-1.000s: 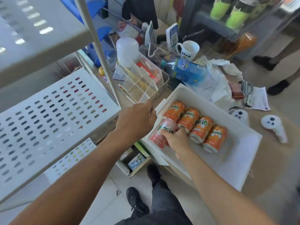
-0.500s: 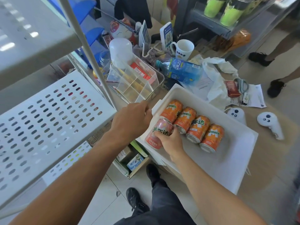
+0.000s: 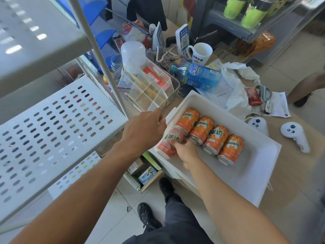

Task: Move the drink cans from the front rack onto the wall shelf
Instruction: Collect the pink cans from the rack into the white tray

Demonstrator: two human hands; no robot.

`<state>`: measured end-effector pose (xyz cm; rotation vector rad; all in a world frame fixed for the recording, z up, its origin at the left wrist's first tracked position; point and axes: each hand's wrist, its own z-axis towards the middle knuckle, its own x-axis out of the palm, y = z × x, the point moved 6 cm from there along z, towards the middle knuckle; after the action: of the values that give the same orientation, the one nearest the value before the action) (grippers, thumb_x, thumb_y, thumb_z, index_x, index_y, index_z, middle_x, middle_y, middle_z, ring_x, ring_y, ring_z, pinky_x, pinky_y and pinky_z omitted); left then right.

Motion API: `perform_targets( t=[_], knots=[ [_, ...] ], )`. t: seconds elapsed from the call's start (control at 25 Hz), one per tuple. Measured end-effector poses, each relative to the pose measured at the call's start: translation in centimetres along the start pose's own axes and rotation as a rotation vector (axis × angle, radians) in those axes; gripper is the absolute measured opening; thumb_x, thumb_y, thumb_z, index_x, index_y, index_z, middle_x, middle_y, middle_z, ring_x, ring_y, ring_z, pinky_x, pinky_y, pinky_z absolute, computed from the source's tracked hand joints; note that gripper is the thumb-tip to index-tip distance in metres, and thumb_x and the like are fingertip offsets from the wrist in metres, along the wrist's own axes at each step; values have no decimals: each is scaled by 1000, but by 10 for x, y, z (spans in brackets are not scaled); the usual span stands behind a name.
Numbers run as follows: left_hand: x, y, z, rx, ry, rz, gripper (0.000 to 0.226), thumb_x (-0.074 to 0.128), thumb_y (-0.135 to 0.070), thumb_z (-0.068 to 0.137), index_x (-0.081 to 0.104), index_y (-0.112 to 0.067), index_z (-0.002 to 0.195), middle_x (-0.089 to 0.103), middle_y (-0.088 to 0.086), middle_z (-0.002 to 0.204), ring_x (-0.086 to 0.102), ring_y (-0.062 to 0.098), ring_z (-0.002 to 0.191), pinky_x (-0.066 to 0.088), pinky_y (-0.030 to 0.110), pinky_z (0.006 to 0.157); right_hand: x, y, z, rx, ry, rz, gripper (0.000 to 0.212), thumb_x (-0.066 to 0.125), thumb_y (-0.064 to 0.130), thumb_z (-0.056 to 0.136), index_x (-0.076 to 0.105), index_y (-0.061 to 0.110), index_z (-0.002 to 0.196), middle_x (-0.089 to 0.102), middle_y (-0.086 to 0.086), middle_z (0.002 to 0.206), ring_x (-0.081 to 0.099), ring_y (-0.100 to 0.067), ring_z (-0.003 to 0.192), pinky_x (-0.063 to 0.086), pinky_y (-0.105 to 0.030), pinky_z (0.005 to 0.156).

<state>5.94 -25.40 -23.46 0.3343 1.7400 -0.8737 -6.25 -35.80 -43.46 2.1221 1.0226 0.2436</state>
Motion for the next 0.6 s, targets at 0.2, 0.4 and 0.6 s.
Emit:
perform_targets(
  t=[0.2,0.4,0.6],
  knots=[
    [4,2,-3,-23,25,9,23,38,-36,99,56,-21,98,62,-4,83,59,20,69,53,37,64,-4,16,-16,-37,41,-195,63,73,42,85,51,11,136,61,-1,131,59,-21,118,49,-30,92],
    [-24,16,-20,-92,-43,15,21,39,-38,100,53,-24,95,60,-6,82,59,20,72,48,35,65,-15,81,-62,-341,-31,-694,56,60,40,93,46,10,138,56,-5,134,53,-25,123,45,-32,97],
    [-87,38,-63,-154,-212,51,20,39,-39,99,53,-25,95,61,-6,89,57,21,79,41,34,66,28,178,-150,-827,34,-707,51,55,41,96,44,22,141,54,3,132,53,-16,120,48,-39,99]
  ],
)
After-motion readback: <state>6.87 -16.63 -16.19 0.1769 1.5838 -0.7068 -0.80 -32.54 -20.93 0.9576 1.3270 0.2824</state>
